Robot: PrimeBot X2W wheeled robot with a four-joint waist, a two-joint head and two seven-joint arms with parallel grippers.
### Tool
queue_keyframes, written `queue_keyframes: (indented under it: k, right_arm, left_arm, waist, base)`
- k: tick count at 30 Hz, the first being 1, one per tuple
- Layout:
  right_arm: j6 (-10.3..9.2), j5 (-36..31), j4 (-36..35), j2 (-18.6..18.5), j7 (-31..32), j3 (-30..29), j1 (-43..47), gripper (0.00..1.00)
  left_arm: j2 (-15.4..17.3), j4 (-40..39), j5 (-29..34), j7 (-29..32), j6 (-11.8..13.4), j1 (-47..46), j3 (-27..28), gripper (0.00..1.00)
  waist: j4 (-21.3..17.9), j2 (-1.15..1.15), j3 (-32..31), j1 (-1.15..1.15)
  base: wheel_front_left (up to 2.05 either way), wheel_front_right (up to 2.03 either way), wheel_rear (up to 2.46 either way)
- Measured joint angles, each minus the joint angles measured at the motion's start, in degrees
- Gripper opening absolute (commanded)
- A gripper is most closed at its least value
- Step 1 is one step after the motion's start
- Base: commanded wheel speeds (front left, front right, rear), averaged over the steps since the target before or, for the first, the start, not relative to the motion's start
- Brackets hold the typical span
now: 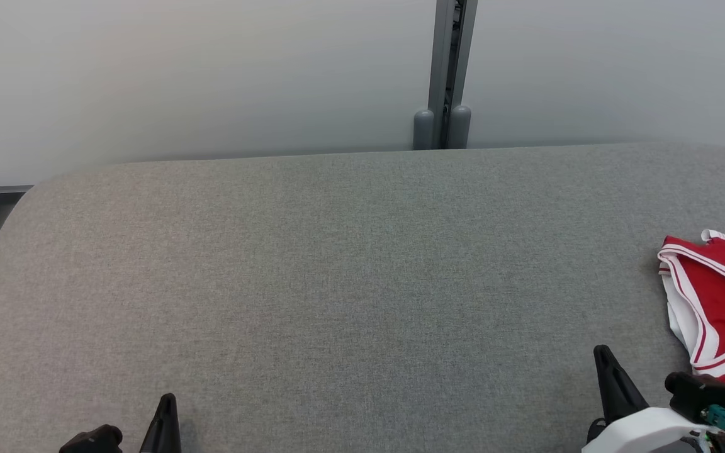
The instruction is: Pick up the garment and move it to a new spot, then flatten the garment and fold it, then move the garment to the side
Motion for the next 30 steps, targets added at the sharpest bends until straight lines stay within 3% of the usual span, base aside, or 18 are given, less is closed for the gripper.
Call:
queue_keyframes:
  k: [30]
  right_arm:
    - [-0.01,28.9,-5.0,-0.3,6.9,-2.9,-0.4,0.0]
  left_arm:
    - [0.4,-4.6,-26.3,6.6,-2.6,-3.0,2.4,0.0]
  waist:
    - [-0.4,0.0,0.1,0.0]
  base:
    - [0.0,0.0,0.0]
